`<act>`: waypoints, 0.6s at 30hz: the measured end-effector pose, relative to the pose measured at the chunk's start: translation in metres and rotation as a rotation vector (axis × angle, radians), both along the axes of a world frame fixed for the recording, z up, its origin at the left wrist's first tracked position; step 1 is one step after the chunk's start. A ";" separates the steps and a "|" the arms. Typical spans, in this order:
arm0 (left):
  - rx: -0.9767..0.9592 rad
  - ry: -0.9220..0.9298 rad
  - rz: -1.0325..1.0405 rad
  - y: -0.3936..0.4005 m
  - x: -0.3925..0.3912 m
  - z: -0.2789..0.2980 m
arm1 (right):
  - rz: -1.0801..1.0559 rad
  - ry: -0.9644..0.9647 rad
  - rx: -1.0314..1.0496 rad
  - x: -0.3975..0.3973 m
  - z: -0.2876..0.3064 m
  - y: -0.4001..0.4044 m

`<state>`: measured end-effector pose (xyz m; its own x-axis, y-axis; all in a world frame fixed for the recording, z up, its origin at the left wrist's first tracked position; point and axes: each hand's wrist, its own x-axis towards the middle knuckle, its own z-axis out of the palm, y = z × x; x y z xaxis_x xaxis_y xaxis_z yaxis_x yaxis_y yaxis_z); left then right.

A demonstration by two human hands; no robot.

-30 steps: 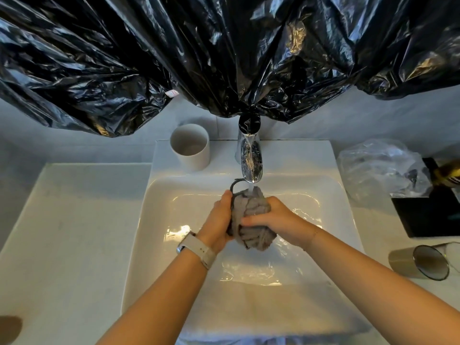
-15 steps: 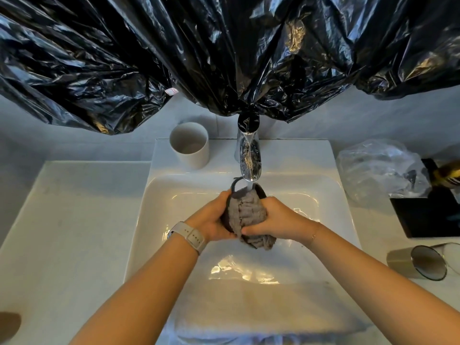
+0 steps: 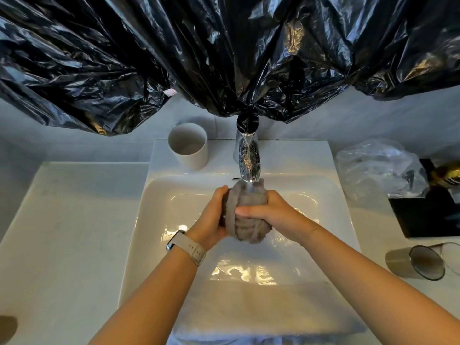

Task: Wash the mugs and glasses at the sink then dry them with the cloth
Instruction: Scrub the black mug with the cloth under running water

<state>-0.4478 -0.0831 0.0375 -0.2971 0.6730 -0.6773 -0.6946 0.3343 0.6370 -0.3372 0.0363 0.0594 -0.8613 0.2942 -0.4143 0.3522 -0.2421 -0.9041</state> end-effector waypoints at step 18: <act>-0.033 0.329 0.033 -0.002 0.015 -0.002 | -0.153 -0.022 -0.115 -0.010 0.001 -0.004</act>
<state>-0.4327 -0.0856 0.0355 -0.5247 0.6388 -0.5627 -0.4645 0.3392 0.8181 -0.3471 0.0318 0.0606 -0.8009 0.3703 -0.4706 0.3225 -0.3954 -0.8600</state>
